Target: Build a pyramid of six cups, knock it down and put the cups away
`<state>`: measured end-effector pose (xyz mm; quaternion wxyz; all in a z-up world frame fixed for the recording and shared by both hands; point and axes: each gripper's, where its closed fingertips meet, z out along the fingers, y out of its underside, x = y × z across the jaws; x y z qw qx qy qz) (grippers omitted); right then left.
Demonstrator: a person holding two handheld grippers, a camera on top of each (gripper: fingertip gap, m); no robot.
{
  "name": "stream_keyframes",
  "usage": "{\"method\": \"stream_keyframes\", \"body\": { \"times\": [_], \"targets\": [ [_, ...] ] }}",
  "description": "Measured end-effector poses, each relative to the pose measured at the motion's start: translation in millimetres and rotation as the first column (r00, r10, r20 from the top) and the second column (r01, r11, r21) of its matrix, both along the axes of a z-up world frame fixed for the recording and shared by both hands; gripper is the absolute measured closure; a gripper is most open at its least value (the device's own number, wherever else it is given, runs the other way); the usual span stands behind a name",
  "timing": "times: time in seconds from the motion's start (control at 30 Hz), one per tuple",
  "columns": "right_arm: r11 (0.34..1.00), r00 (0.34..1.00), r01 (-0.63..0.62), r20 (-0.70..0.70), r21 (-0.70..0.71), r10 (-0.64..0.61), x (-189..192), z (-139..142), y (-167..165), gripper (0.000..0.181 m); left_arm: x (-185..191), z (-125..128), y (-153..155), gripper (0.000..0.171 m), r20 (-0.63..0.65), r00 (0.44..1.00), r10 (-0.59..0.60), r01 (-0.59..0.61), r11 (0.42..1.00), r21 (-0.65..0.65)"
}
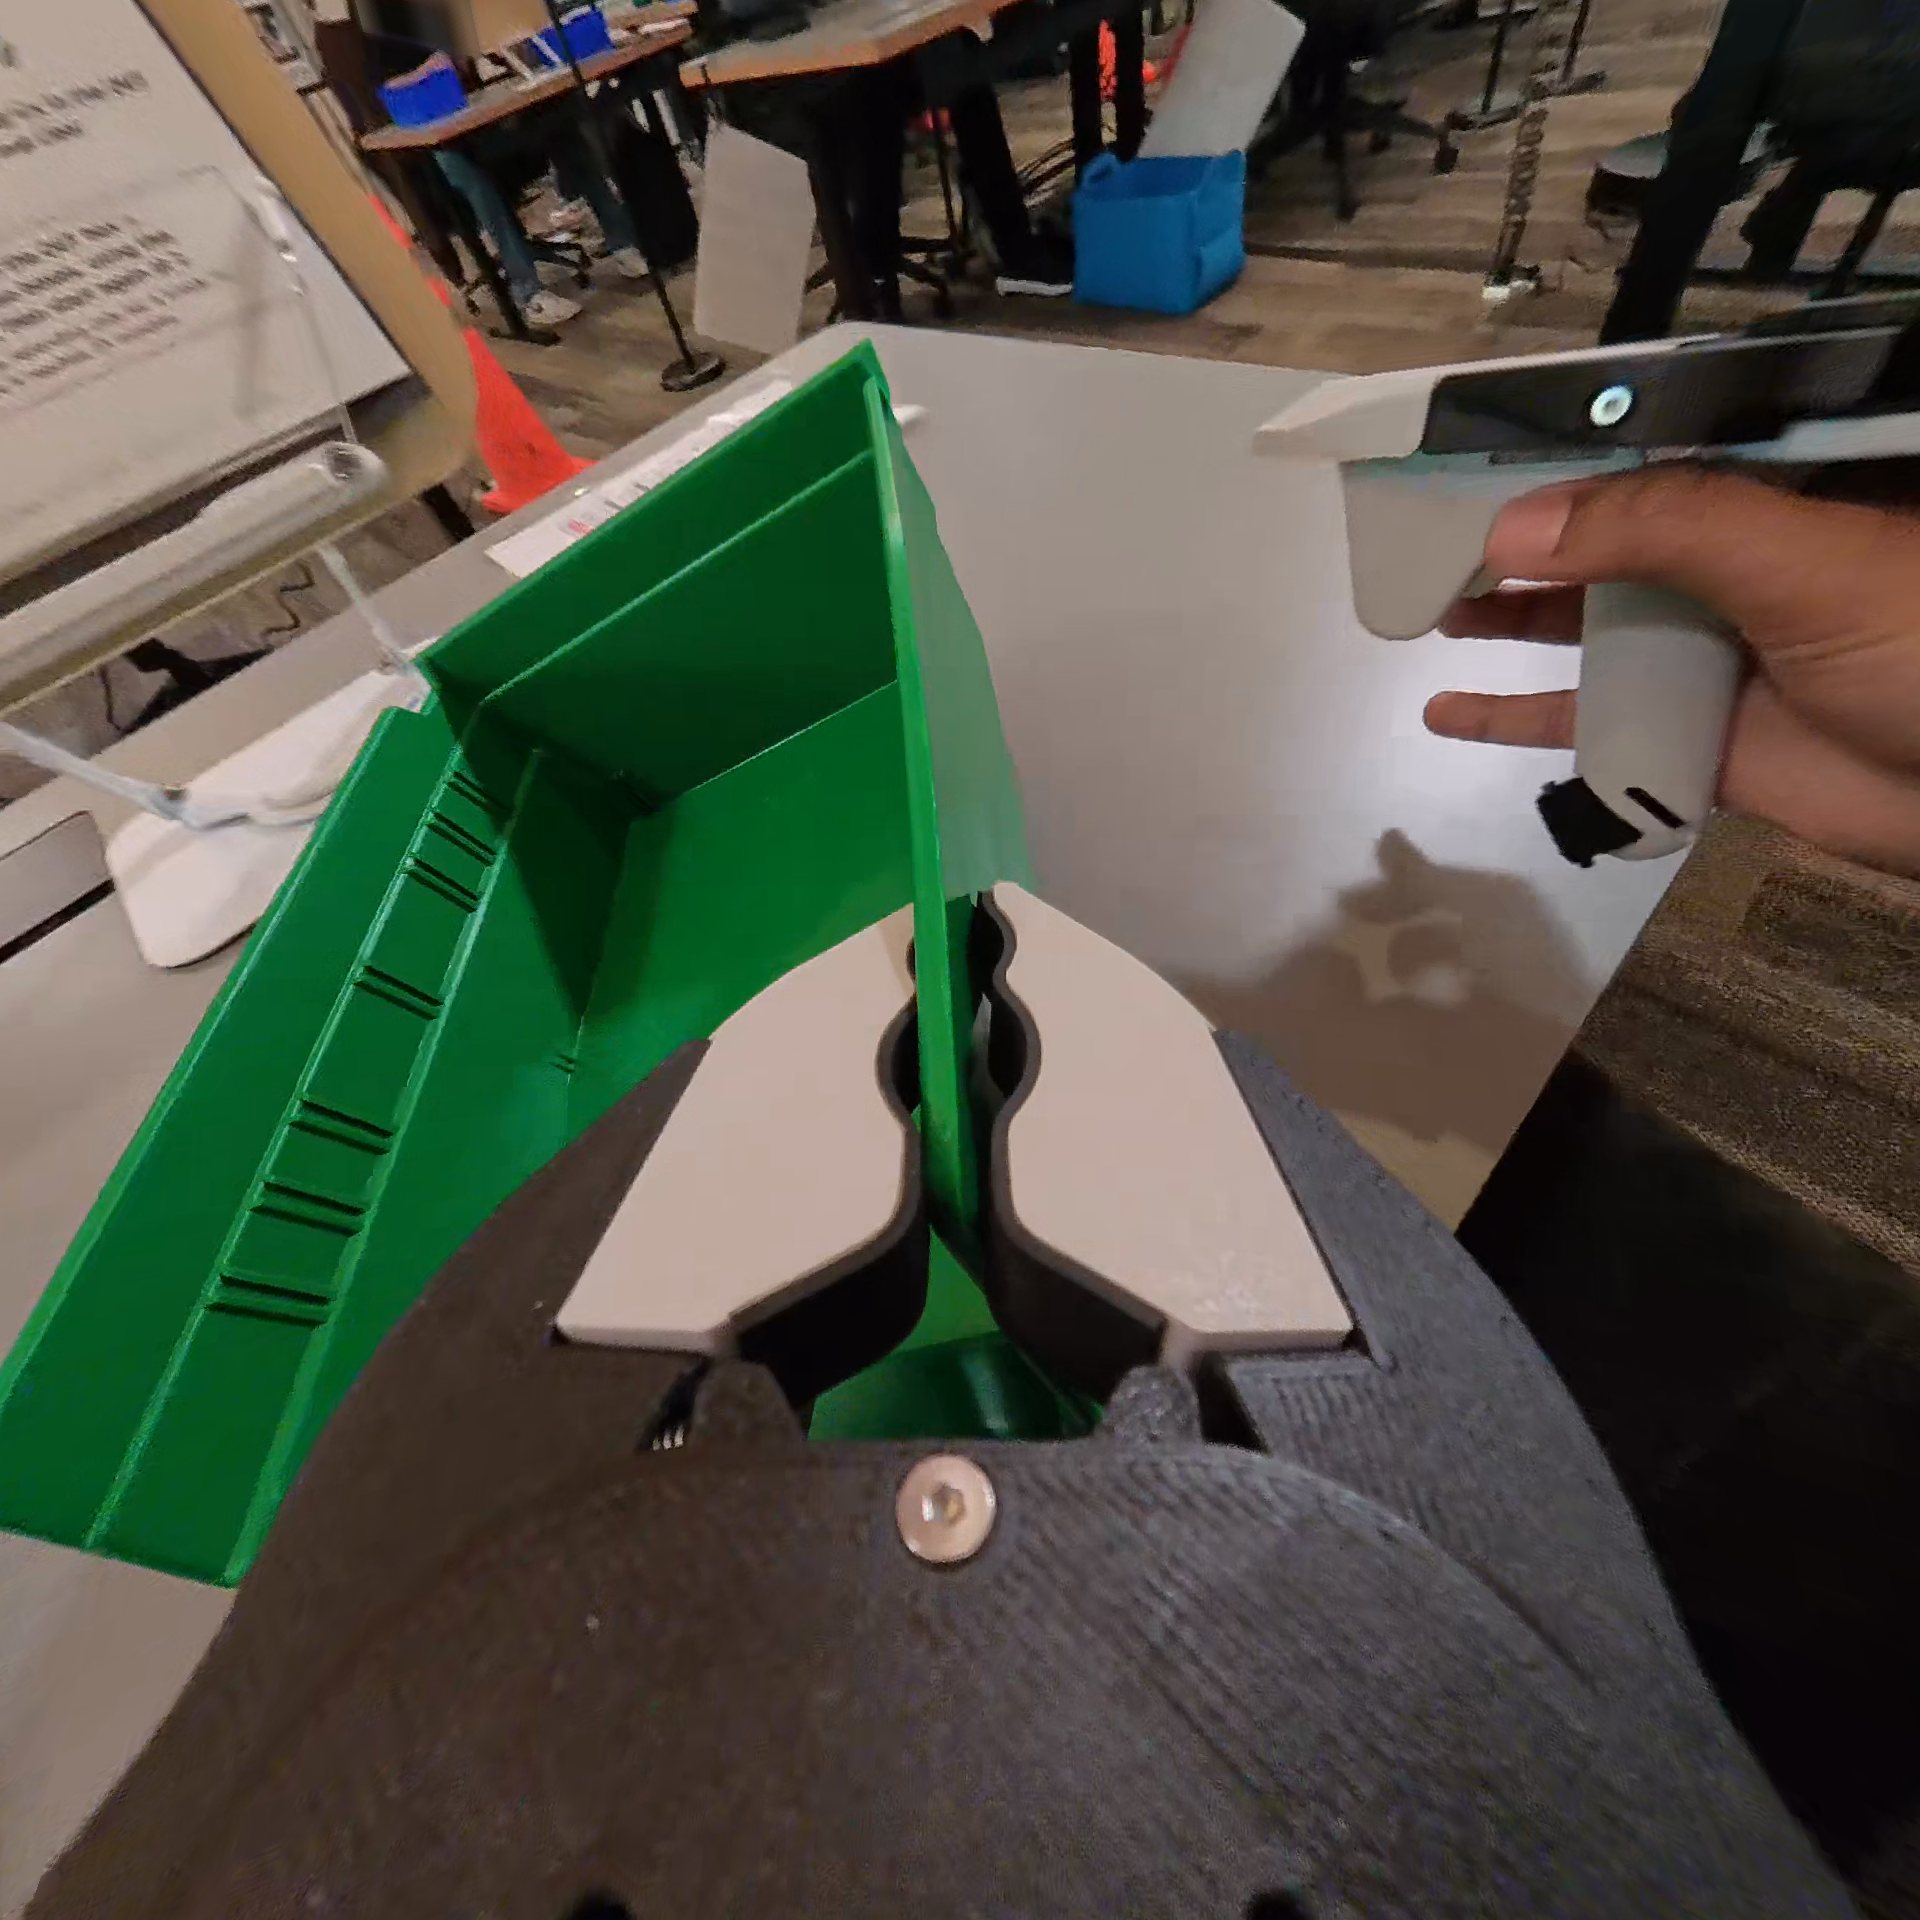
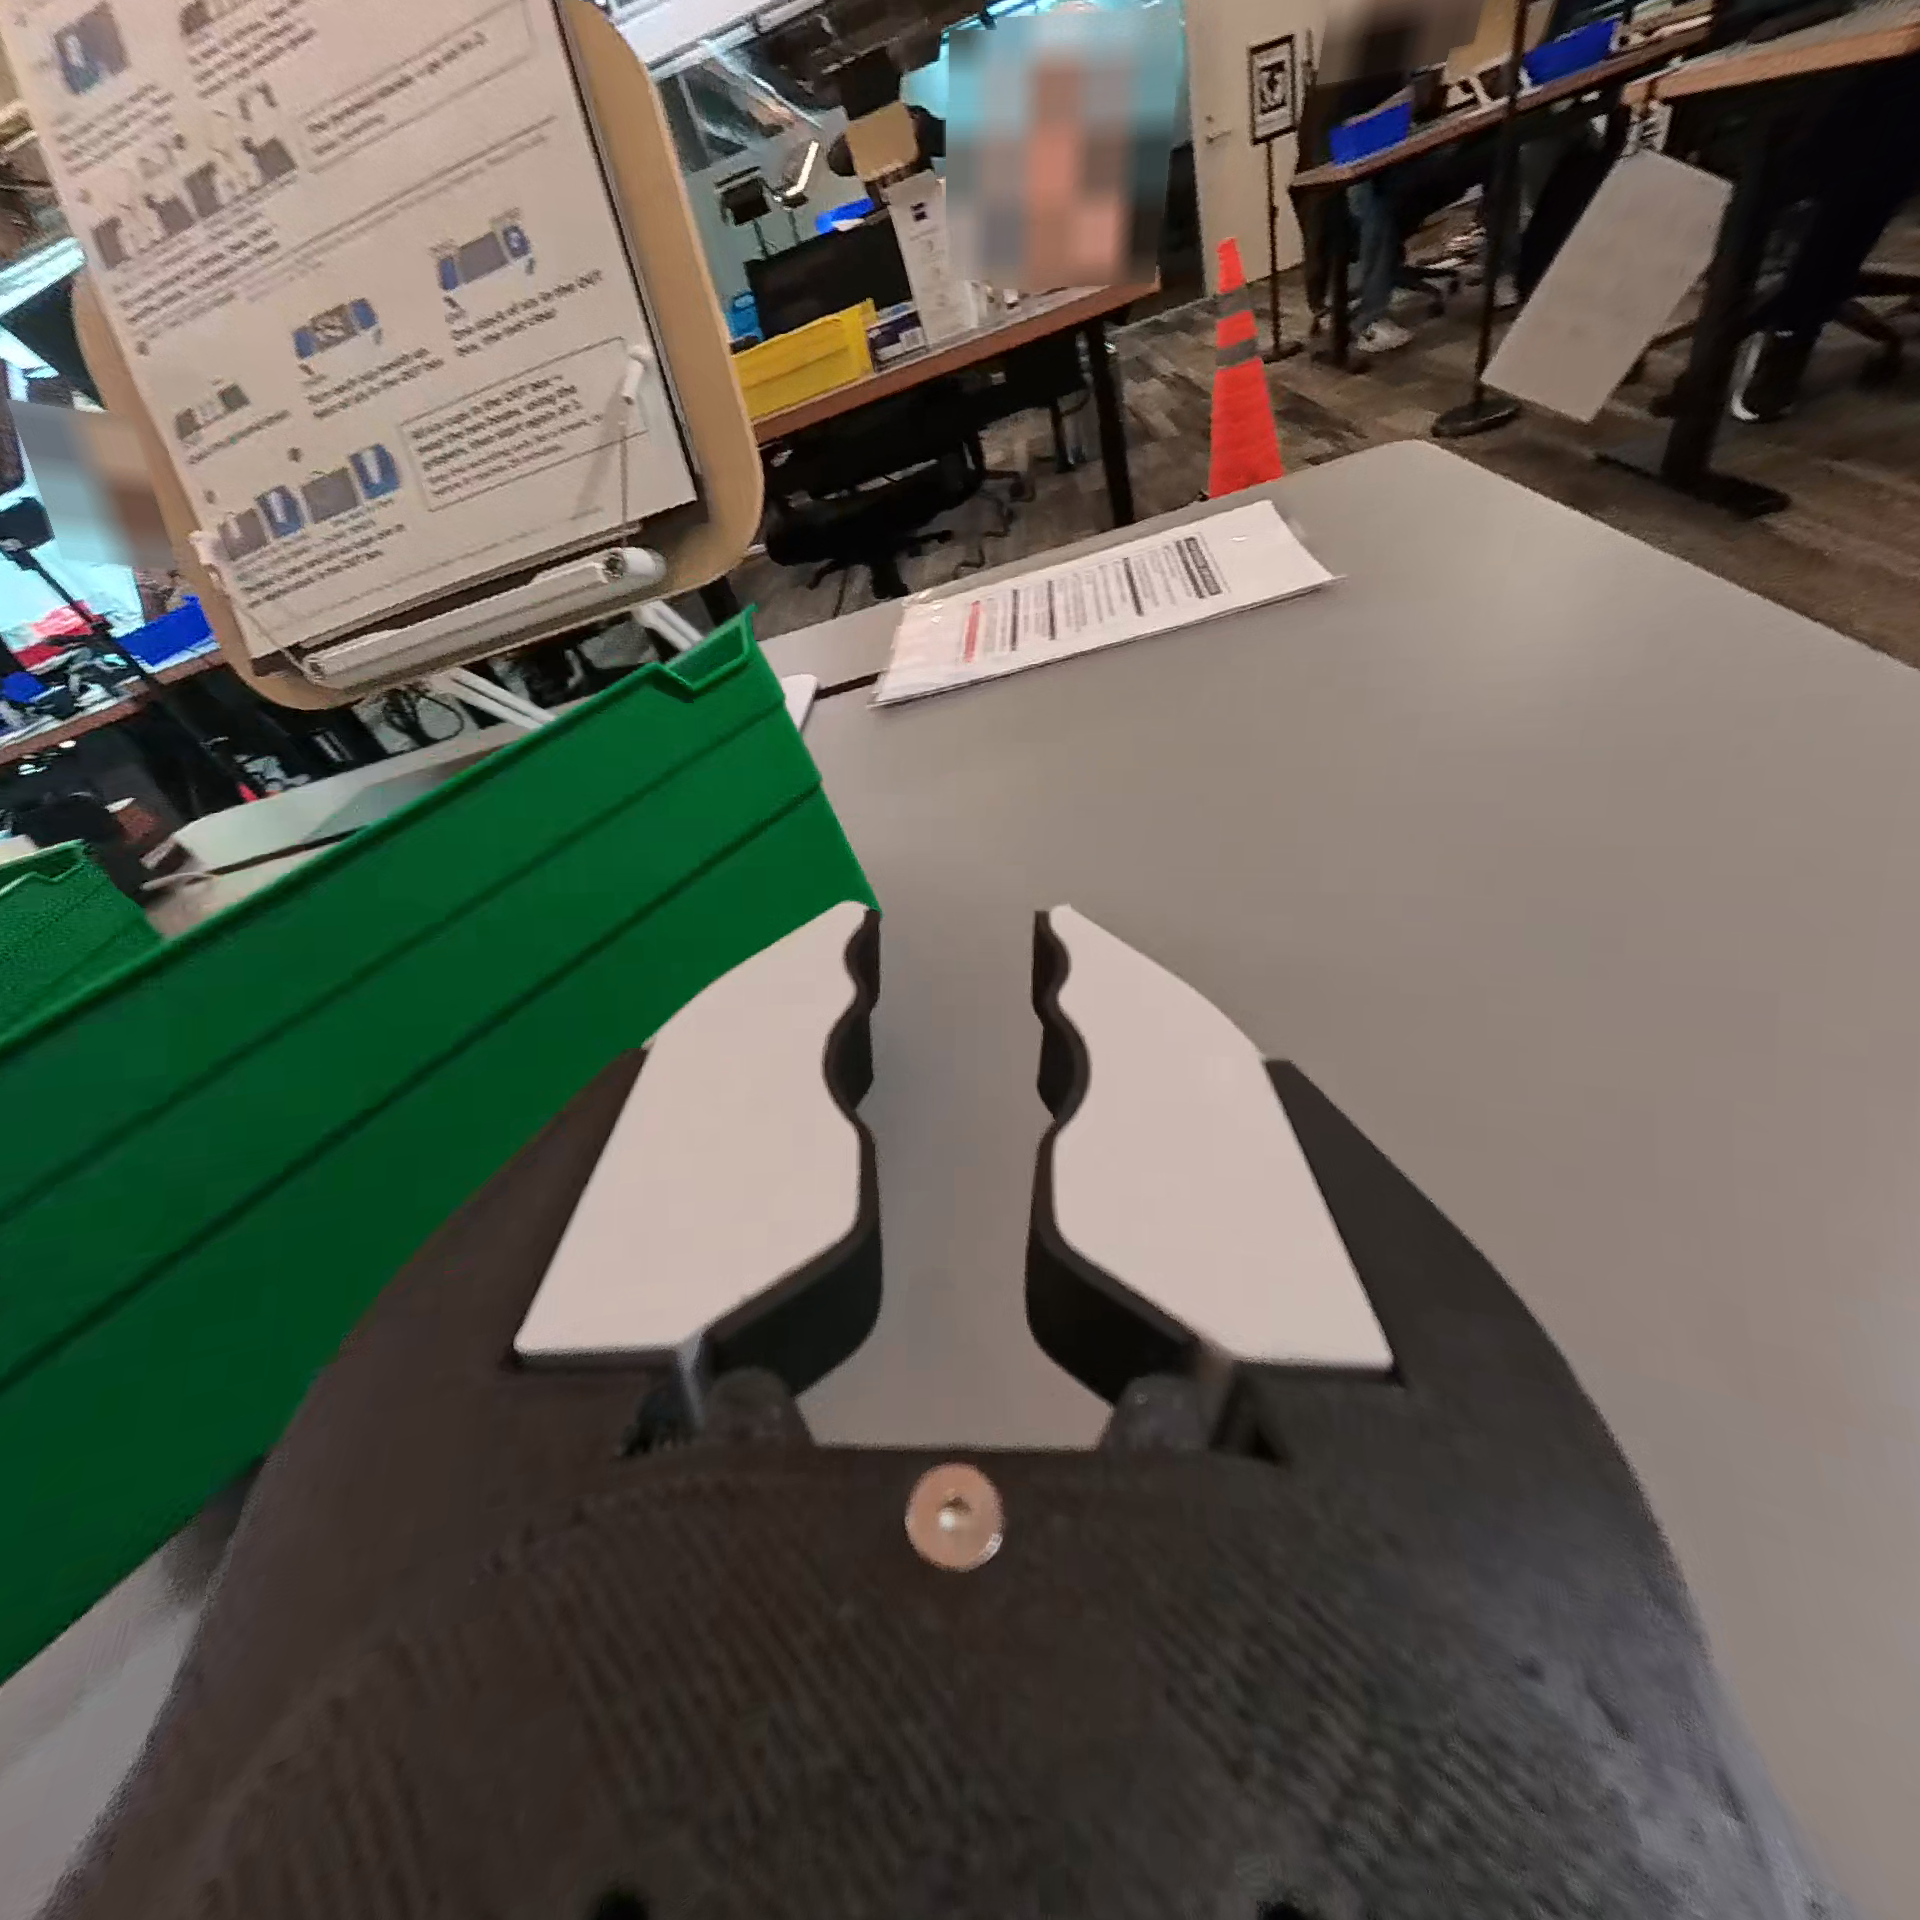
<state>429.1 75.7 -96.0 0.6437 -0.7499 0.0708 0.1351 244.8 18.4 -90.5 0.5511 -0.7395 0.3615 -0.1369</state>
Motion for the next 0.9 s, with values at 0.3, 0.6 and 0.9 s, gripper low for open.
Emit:
{"method": "stream_keyframes", "body": {
  "times": [0.3, 0.6, 0.9],
  "targets": [
    [0.995, 0.947, 0.093, -0.305, -0.021, -0.095, 21.9, 1.6, -39.7, 0.150, 37.1, -32.9, 18.0, 0.166, -0.111, 0.992, -0.054, 0.065, 0.992, 0.105],
    [0.991, 0.961, -0.109, -0.265, -0.083, 0.083, -52.2, -9.3, -45.6, 0.131, 50.6, -38.8, 12.5, 0.151, -0.202, 0.978, -0.047, 0.100, 0.960, 0.260],
    [0.983, 0.985, -0.169, 0.016, -0.075, 0.171, -105.5, -5.7, -58.6, 0.111, 20.1, -29.1, -6.3, 0.121, -0.073, 0.993, -0.090, 0.097, 0.990, 0.104]
  ]
}}
